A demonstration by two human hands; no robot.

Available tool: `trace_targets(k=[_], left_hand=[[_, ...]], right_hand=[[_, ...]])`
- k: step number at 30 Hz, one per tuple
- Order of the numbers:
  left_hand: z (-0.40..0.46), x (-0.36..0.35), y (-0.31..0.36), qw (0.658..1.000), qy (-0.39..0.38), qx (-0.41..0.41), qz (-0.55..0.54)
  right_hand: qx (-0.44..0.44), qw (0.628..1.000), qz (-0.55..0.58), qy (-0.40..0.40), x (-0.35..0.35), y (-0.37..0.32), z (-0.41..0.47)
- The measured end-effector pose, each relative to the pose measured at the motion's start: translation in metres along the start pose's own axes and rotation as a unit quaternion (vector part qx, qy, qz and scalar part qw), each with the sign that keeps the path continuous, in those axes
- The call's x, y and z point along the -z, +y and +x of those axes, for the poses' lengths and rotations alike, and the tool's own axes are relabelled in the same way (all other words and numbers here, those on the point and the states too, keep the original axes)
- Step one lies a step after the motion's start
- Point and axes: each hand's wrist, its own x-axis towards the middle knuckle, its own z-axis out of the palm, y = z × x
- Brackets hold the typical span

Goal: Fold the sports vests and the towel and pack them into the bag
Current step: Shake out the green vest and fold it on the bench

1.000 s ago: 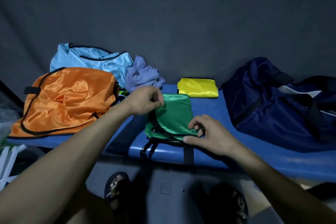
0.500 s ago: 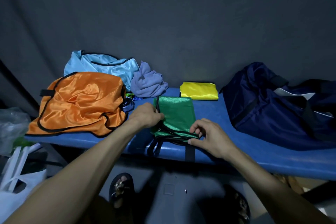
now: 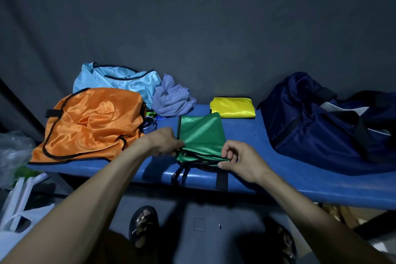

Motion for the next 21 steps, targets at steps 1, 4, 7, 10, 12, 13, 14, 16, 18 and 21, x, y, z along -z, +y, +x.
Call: trace_targets(k=[1,4,7,10,12,13,14,16,18,21], left_hand=[[0.000,-0.001,0.001,1.000,0.002,-0.001,-0.031],[-0.002,-0.004,0.009,0.990,0.012,0.003,-0.143],[-0.004,-0.012,0.015,0.986,-0.016,-0.005,-0.165],[-0.005,-0.011,0.020,0.972,-0.048,-0.015,-0.229],[-0.004,-0.009,0.020,0.964,-0.068,-0.016,-0.257],[-0.003,-0.009,0.019,0.966,-0.072,-0.016,-0.248],[-0.002,-0.011,0.016,0.972,-0.068,-0.014,-0.224],[0.000,-0.016,0.011,0.985,-0.041,-0.007,-0.167],[0.001,-0.017,0.008,0.991,-0.012,-0.007,-0.134],[-0.004,-0.014,0.008,1.000,0.018,-0.020,0.001]], right_hand=[[-0.002,1.000,-0.001,-0.002,-0.001,-0.001,0.001],[-0.008,1.000,0.001,0.001,-0.004,-0.003,0.003],[-0.025,1.000,0.011,-0.006,-0.006,-0.005,0.005],[-0.045,0.999,0.030,-0.009,-0.007,-0.005,0.008],[-0.051,0.998,0.024,-0.005,-0.006,-0.006,0.009],[-0.048,0.999,0.011,-0.004,-0.006,-0.007,0.009],[-0.041,0.999,-0.007,-0.003,-0.005,-0.009,0.008],[-0.013,0.999,-0.045,0.004,-0.004,-0.013,0.005],[0.025,0.997,-0.076,0.015,-0.003,-0.015,0.003],[0.044,0.995,-0.088,0.005,-0.006,-0.015,0.000]])
